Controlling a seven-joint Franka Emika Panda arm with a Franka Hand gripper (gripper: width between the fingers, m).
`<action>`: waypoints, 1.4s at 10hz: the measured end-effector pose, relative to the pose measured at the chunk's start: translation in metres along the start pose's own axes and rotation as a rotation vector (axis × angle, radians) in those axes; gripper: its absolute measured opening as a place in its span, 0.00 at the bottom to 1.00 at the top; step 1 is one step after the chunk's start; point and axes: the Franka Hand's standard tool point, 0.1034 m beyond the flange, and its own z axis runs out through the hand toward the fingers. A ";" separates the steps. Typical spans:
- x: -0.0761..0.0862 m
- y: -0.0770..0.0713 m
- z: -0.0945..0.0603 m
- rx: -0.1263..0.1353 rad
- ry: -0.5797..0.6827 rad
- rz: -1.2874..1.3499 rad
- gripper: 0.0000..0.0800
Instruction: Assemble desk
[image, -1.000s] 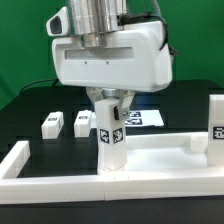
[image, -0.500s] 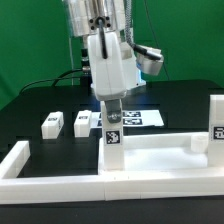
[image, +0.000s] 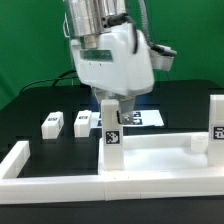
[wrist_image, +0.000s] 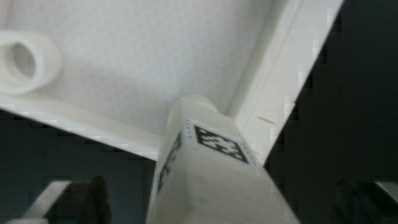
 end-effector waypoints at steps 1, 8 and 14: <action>-0.001 0.000 0.000 0.001 0.001 -0.102 0.81; 0.011 0.000 0.000 -0.037 0.020 -0.854 0.81; 0.012 0.000 -0.001 -0.033 0.025 -0.573 0.36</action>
Offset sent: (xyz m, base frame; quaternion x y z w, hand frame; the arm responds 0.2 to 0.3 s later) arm 0.0000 0.0000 0.0000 0.0000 0.0000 -0.1938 0.9810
